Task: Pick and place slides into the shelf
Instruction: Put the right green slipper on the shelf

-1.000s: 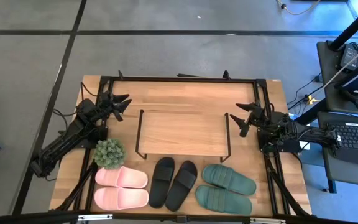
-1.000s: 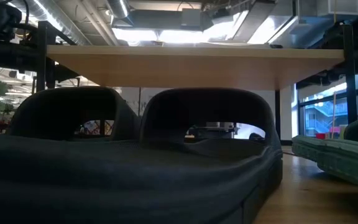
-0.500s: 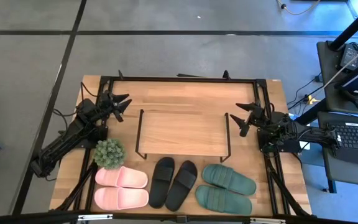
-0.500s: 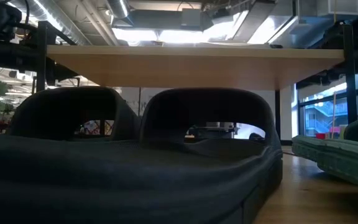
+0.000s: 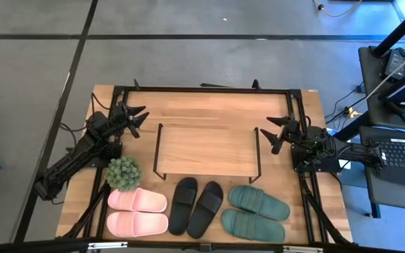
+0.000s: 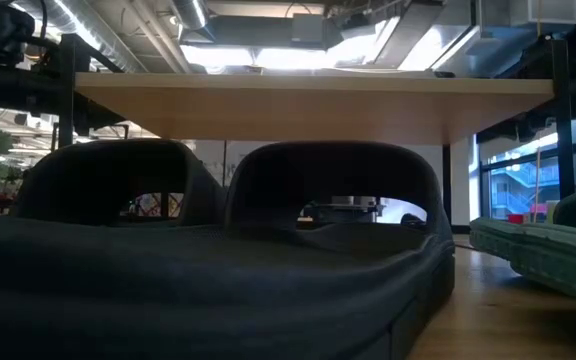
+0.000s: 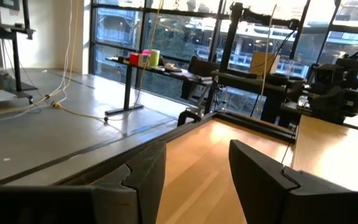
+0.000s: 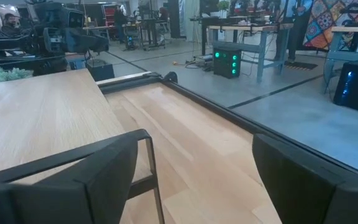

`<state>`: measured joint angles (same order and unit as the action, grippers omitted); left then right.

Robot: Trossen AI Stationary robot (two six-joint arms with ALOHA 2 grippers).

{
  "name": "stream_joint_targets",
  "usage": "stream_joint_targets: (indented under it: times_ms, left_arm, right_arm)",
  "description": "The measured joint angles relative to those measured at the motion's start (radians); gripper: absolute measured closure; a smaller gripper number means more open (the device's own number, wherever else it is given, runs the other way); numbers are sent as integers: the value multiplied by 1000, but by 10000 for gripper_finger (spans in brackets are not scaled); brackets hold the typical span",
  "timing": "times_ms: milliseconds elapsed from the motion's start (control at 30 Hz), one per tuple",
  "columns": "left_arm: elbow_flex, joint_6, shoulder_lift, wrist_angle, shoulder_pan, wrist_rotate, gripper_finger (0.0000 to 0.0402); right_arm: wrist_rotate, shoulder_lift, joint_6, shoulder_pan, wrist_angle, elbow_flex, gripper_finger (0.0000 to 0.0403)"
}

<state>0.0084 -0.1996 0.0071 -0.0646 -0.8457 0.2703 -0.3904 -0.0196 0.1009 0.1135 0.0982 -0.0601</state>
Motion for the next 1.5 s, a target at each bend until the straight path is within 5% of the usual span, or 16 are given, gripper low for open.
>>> stream_joint_targets:
  times_ms: [1100,1500]
  left_arm:
    - [0,-2,0,-112,0,38,232]
    - [0,1,0,-115,0,38,150]
  right_arm:
    - [0,0,-4,0,2,0,85]
    - [0,0,-1,0,1,0,85]
